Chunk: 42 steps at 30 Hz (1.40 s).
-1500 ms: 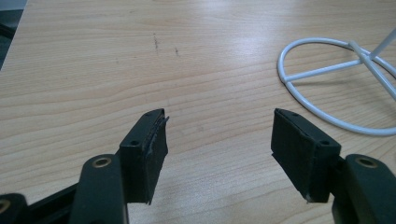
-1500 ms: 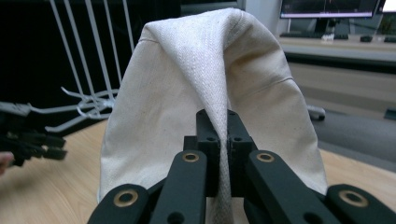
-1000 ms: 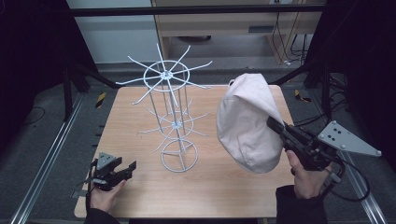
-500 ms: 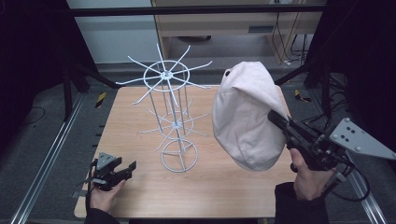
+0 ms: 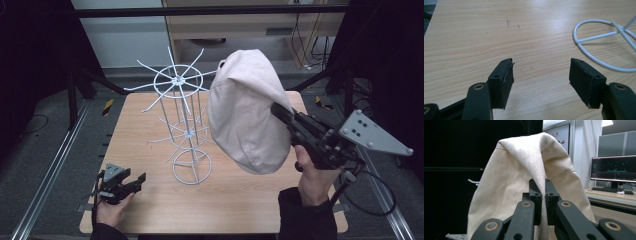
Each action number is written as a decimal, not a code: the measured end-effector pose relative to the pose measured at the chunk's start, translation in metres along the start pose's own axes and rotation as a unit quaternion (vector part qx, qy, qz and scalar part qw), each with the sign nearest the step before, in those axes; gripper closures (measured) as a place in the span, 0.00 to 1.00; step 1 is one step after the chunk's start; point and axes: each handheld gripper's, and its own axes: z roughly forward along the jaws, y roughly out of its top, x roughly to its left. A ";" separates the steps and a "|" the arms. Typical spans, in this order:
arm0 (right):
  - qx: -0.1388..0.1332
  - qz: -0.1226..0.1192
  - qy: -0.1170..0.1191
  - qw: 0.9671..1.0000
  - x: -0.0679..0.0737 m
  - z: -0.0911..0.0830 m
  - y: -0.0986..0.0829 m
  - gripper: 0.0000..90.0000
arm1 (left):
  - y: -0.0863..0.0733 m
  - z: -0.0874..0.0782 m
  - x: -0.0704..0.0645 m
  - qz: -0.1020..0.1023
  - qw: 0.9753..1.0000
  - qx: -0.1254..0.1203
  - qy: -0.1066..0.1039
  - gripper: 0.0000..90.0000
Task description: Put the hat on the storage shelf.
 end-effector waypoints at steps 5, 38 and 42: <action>0.011 0.001 0.013 1.000 0.008 0.026 -0.008 0.98 | 0.000 0.000 0.000 -0.001 1.000 0.000 0.000 0.40; 0.125 -0.027 0.042 0.991 0.016 0.043 -0.064 0.93 | 0.000 0.001 0.000 0.003 1.000 0.005 0.000 0.40; 0.127 -0.023 0.039 0.991 0.017 0.048 -0.069 0.92 | -0.001 0.001 0.000 0.002 1.000 0.005 0.000 0.40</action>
